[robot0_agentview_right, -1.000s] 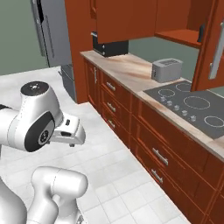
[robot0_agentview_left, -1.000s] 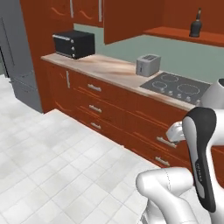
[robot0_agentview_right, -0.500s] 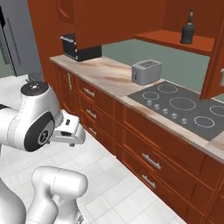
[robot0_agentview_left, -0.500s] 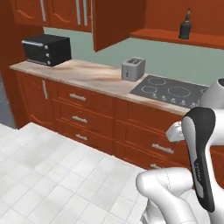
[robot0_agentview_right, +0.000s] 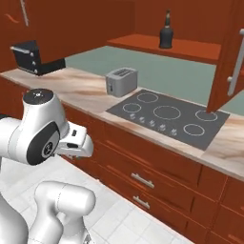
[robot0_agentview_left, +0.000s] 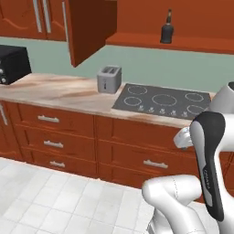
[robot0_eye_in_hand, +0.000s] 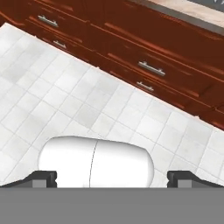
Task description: There is a bowl on the dining counter. Grab a lemon wedge from the fridge and place it in the bowl. Then get the liquor bottle and glass cup from the cabinet and place them next to the bowl.
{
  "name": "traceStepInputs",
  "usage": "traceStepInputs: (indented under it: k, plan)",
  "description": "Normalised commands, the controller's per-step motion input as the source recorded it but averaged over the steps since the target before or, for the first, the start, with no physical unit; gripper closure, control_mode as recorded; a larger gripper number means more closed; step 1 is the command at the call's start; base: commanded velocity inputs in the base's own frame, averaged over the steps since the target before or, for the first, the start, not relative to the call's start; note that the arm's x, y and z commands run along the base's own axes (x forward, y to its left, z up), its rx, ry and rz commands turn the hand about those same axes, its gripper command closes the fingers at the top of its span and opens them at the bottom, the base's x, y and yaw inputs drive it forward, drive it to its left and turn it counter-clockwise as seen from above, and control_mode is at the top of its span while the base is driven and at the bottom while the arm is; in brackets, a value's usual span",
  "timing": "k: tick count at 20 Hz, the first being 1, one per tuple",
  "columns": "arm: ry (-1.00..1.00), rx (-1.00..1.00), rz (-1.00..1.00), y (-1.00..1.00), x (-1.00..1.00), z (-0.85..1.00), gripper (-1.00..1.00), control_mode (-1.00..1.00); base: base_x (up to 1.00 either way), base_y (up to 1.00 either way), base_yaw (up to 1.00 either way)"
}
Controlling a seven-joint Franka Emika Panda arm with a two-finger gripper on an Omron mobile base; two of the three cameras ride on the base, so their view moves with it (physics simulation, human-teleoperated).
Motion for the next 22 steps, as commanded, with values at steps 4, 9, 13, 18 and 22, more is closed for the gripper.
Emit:
traceStepInputs:
  k: [4,9,13,18,22]
  plan:
    - [0.00,0.00,0.00,0.00,0.00,0.00,-1.00,1.00,0.69,0.26,-0.46]
    - [0.00,0.00,0.00,0.00,0.00,0.00,-1.00,1.00,0.71,0.28,-0.45]
    - [0.00,0.00,0.00,0.00,0.00,0.00,-1.00,1.00,0.67,0.24,-0.45]
    - [0.00,0.00,0.00,0.00,0.00,0.00,-1.00,1.00,0.61,0.23,-0.43]
    - [0.00,0.00,0.00,0.00,0.00,0.00,-1.00,1.00,0.60,0.37,-0.28]
